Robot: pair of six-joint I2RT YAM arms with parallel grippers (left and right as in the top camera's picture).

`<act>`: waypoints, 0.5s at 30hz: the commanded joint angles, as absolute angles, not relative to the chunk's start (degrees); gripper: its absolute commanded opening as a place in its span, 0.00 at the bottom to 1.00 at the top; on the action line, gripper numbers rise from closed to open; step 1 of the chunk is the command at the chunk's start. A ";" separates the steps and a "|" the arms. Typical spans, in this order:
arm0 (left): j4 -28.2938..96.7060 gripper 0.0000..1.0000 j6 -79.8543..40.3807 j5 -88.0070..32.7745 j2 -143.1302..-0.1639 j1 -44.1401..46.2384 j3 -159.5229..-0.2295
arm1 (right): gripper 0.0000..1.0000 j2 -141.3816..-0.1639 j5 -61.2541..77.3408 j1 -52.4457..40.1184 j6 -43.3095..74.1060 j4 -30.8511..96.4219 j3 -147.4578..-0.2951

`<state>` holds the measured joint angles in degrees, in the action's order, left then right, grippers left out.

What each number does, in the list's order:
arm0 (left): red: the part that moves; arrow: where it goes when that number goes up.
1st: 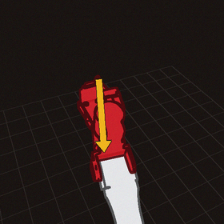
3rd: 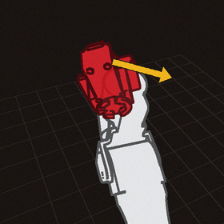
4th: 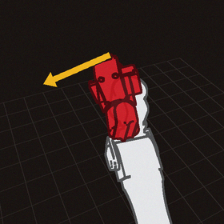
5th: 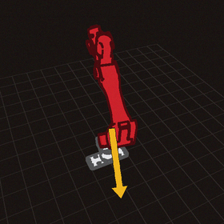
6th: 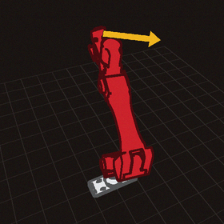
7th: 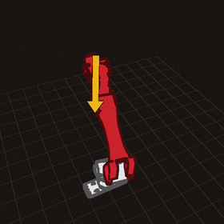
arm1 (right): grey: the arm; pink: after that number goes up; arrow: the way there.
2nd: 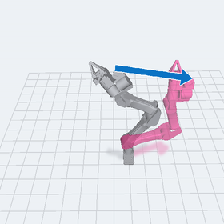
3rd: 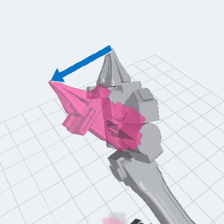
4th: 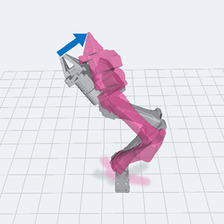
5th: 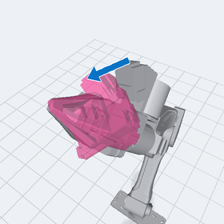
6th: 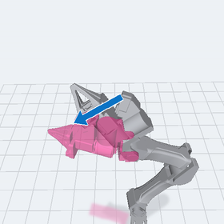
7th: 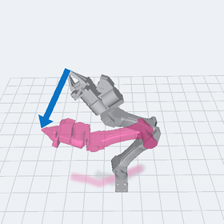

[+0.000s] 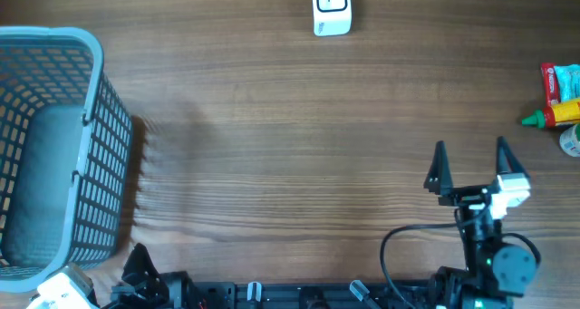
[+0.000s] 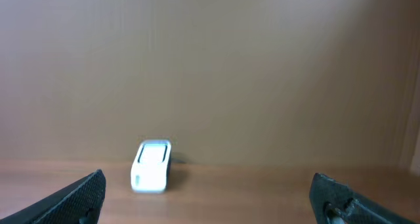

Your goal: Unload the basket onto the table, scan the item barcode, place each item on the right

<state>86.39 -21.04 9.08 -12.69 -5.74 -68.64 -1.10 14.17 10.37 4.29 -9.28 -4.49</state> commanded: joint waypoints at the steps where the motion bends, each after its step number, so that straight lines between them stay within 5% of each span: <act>1: 86.21 1.00 -20.10 9.02 -12.36 -6.13 -68.69 | 1.00 -0.19 13.54 10.92 5.54 -8.88 -0.21; 15: 86.21 1.00 -20.12 9.02 -12.36 -6.13 -68.69 | 1.00 -0.21 9.91 10.90 3.01 -0.69 -0.30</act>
